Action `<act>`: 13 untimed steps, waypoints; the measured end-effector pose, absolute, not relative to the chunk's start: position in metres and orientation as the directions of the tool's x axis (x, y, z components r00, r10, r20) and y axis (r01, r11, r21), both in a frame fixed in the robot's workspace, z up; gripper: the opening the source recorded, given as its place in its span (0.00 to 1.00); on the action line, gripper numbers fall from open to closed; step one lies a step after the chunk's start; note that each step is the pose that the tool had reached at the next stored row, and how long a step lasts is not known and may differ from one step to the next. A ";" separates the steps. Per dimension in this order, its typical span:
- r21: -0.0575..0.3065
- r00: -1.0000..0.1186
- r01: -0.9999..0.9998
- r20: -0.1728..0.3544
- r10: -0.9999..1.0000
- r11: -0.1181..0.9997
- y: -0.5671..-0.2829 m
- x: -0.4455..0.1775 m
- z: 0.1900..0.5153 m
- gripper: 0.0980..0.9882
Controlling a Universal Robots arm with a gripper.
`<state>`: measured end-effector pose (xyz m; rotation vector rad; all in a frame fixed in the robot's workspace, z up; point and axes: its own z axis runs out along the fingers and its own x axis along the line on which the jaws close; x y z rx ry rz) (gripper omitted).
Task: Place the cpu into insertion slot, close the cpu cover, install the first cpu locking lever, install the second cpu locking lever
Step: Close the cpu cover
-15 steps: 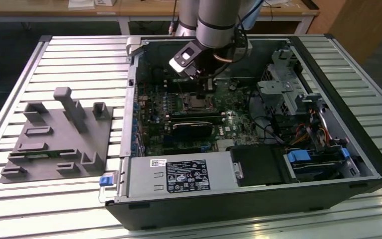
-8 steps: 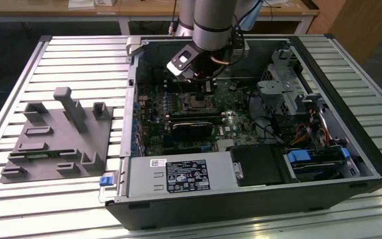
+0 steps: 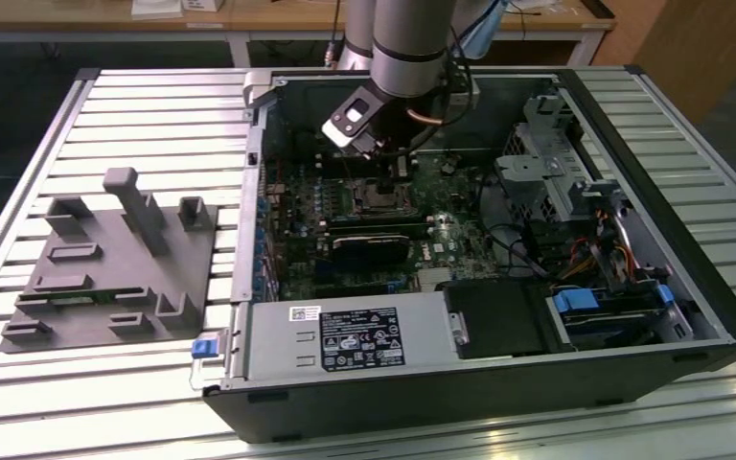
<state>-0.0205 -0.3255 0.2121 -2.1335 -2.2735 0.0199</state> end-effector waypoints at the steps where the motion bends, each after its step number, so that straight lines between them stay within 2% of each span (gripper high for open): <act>1: -0.026 -0.083 0.996 0.009 0.997 0.083 -0.325 -0.020 0.212 0.01; 13: -0.025 -0.296 0.955 0.009 0.955 0.296 -0.325 -0.020 0.212 0.01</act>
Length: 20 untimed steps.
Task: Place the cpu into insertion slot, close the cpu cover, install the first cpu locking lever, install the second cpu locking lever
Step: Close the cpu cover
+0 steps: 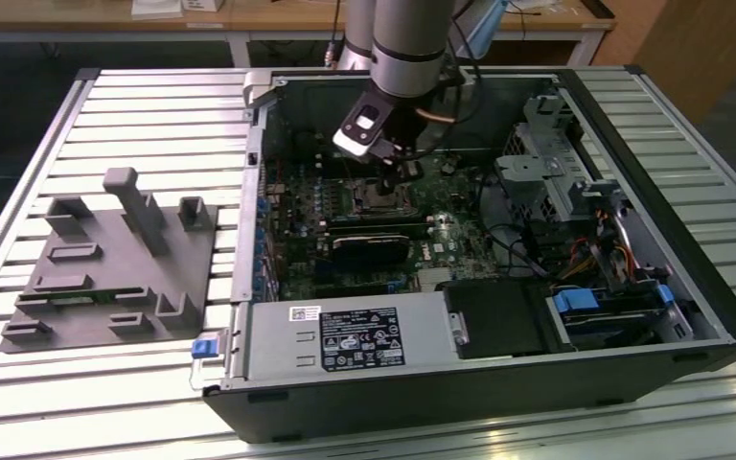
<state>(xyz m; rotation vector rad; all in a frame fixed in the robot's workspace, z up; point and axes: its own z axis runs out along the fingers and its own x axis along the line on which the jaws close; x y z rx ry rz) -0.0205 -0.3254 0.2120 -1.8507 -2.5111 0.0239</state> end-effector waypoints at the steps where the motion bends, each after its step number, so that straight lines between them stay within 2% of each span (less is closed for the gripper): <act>1: -0.025 -0.313 0.949 0.009 0.950 0.313 -0.325 -0.021 0.212 0.01; 20: -0.026 -0.616 0.787 0.009 0.788 0.616 -0.325 -0.021 0.212 0.01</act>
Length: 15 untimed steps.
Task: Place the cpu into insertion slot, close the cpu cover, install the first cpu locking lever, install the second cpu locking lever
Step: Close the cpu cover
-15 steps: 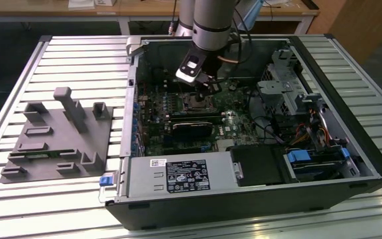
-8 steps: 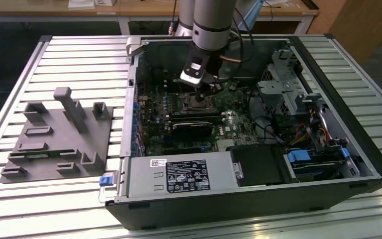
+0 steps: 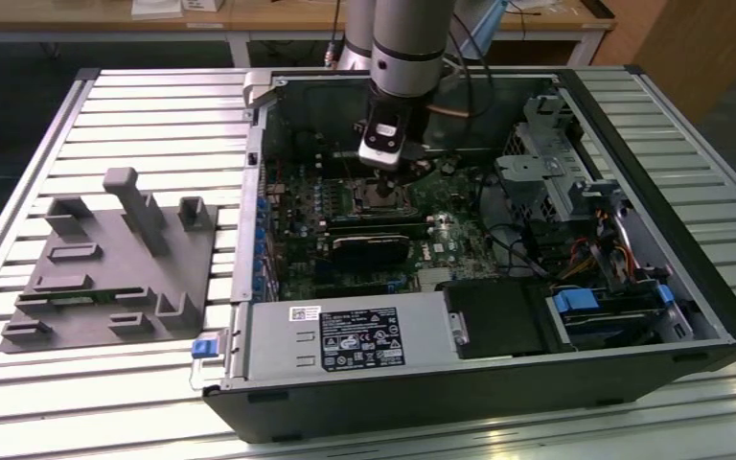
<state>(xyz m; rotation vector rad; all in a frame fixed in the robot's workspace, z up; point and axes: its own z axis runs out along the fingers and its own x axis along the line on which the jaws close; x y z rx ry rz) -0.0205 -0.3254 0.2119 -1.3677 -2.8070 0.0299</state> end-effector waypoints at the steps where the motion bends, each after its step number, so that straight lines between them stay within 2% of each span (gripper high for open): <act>1: -0.025 -0.632 0.775 0.009 0.775 0.632 -0.325 -0.020 0.212 0.01; 15: -0.026 -0.806 0.592 0.009 0.592 0.806 -0.325 -0.021 0.212 0.01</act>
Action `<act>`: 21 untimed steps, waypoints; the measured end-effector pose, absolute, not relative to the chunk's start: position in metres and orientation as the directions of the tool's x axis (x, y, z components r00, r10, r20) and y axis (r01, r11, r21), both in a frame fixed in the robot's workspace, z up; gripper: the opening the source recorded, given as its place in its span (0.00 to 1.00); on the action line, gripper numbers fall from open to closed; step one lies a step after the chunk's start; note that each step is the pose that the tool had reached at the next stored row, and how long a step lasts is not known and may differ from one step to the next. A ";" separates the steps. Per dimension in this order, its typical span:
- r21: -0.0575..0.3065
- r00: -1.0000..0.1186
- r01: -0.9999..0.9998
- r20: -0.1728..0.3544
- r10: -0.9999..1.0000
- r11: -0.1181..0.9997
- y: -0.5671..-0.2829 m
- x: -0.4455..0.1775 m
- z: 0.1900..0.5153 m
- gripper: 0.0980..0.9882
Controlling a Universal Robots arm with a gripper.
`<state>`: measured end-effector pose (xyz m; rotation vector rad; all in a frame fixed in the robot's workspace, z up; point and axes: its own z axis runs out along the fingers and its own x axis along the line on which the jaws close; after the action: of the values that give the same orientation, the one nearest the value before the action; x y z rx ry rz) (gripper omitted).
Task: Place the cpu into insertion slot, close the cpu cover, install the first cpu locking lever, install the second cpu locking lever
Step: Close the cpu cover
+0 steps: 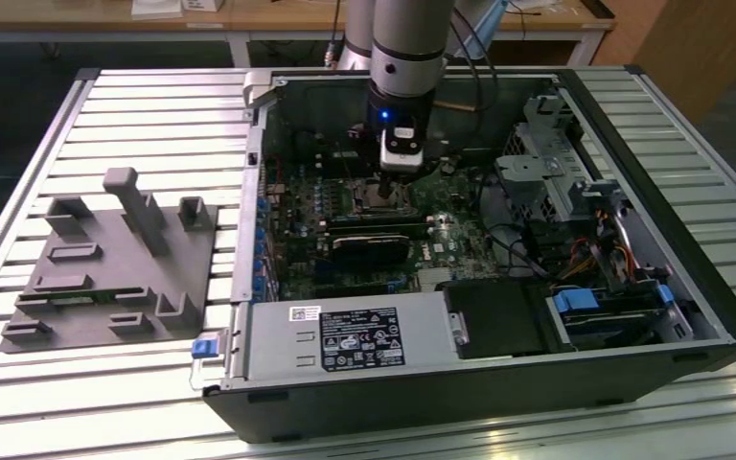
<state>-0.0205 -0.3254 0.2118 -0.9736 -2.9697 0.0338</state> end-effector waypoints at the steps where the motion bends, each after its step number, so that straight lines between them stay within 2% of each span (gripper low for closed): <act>1: -0.026 -0.817 0.577 0.009 0.577 0.816 -0.325 -0.020 0.212 0.01; 13: -0.018 -0.919 0.395 0.012 0.395 0.919 -0.325 -0.021 0.211 0.01; 21: -0.001 -0.958 0.288 0.019 0.288 0.958 -0.325 -0.021 0.211 0.01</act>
<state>-0.0205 -0.3254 0.2111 -0.4543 -3.0899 -0.0030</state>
